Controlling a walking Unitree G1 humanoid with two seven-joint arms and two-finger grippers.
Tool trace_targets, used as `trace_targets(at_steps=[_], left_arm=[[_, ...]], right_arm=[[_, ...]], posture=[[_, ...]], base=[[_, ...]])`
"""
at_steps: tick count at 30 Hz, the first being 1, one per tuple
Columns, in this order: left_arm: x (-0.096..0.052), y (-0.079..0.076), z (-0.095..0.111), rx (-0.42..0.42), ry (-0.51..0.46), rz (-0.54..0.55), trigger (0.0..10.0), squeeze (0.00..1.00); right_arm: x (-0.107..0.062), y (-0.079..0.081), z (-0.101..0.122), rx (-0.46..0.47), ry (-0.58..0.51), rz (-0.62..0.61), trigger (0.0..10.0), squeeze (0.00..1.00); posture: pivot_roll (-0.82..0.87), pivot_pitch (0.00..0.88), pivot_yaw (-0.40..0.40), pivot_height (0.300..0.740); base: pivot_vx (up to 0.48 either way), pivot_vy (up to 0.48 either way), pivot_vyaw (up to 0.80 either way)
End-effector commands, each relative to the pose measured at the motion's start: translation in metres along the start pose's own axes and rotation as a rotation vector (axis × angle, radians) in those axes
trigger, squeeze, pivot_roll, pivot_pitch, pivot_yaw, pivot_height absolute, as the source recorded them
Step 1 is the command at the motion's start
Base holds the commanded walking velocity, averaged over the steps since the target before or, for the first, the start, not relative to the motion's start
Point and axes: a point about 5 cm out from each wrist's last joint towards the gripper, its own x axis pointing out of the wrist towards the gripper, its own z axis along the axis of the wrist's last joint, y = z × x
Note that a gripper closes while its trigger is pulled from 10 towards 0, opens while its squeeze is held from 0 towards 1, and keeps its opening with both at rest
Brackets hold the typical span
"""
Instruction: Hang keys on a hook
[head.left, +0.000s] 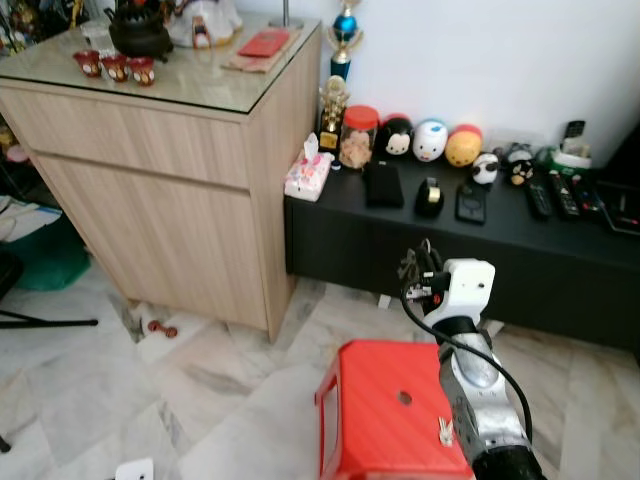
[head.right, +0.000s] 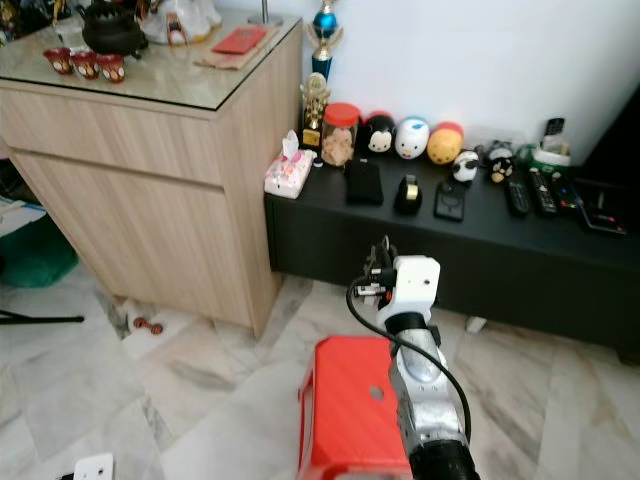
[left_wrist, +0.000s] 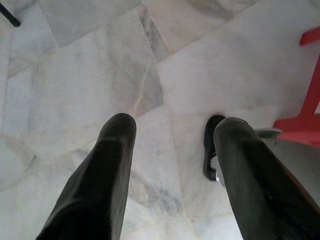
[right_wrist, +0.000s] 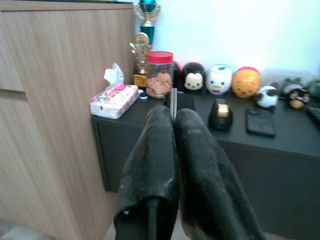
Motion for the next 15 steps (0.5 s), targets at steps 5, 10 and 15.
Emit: trace_targets(at_steps=[5, 10, 15], left_arm=[[-0.002, 0.003, -0.009, 0.015, 0.041, -0.002, 10.0, 0.0], [-0.003, 0.002, -0.011, 0.012, 0.05, -0.003, 10.0, 0.0], [-0.003, 0.002, -0.012, 0.007, 0.055, -0.003, 10.0, 0.0]], right_arm=[[0.002, -0.001, 0.005, 0.011, -0.009, -0.014, 10.0, 0.0], [0.003, 0.004, 0.004, 0.02, -0.005, -0.006, 10.0, 0.0], [0.003, 0.008, 0.004, 0.025, -0.004, 0.011, 10.0, 0.0]], posture=[[-0.01, 0.0, -0.038, 0.74], [-0.01, 0.0, -0.045, 0.74], [0.0, 0.0, -0.048, 0.74]], base=[[-0.295, 0.0, 0.0], [-0.297, 0.0, 0.0], [-0.296, 0.0, 0.0]])
